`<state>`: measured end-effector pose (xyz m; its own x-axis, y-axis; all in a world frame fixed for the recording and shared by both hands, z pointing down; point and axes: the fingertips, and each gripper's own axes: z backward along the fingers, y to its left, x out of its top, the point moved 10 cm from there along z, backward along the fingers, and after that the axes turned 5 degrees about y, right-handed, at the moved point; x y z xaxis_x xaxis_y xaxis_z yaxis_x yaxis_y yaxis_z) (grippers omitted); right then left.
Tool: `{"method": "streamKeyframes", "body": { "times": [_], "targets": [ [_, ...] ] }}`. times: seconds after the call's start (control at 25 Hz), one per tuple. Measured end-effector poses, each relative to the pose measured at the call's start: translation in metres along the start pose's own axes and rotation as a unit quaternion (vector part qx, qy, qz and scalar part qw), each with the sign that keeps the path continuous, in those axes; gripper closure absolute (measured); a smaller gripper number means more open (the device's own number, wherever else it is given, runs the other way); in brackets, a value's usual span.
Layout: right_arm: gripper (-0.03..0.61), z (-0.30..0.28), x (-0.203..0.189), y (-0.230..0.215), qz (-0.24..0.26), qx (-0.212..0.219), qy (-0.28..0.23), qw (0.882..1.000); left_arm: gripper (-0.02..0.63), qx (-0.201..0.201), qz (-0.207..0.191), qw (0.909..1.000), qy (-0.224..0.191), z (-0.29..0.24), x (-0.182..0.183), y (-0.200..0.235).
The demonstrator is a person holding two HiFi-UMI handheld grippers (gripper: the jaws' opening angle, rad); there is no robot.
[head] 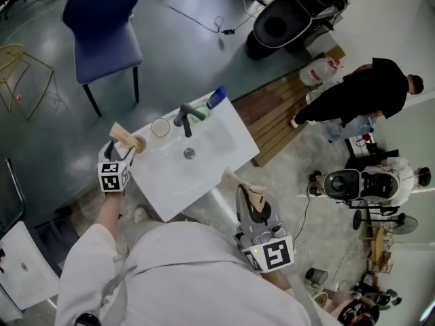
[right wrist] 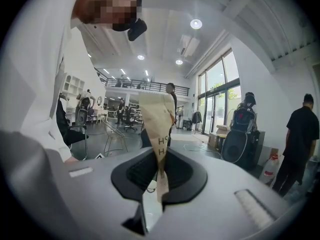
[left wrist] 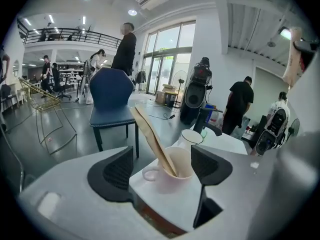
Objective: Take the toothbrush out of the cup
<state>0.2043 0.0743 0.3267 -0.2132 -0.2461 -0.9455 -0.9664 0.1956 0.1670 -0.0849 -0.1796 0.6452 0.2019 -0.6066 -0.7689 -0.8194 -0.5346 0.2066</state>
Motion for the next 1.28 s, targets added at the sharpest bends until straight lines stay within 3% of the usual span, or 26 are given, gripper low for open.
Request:
{"method": "streamKeyframes", "body": {
  "times": [0.8, 0.88, 1.16, 1.28],
  "targets": [
    [0.555, -0.002, -0.003, -0.015, -0.003, -0.005, 0.009, 1.0, 0.295, -0.008, -0.004, 0.9988, 0.047, -0.051, 0.001, 0.008],
    [0.555, -0.002, -0.003, -0.017, -0.003, -0.005, 0.009, 1.0, 0.316, -0.008, -0.007, 0.9988, 0.048, -0.052, 0.002, 0.008],
    [0.555, -0.004, -0.006, -0.023, -0.004, -0.003, 0.011, 1.0, 0.488, -0.018, -0.03, 0.9984, 0.044, -0.056, 0.002, 0.003],
    [0.555, -0.004, -0.007, -0.025, -0.004, -0.002, 0.011, 1.0, 0.522, -0.021, -0.034, 0.9985, 0.037, -0.056, 0.004, 0.0]
  ]
}}
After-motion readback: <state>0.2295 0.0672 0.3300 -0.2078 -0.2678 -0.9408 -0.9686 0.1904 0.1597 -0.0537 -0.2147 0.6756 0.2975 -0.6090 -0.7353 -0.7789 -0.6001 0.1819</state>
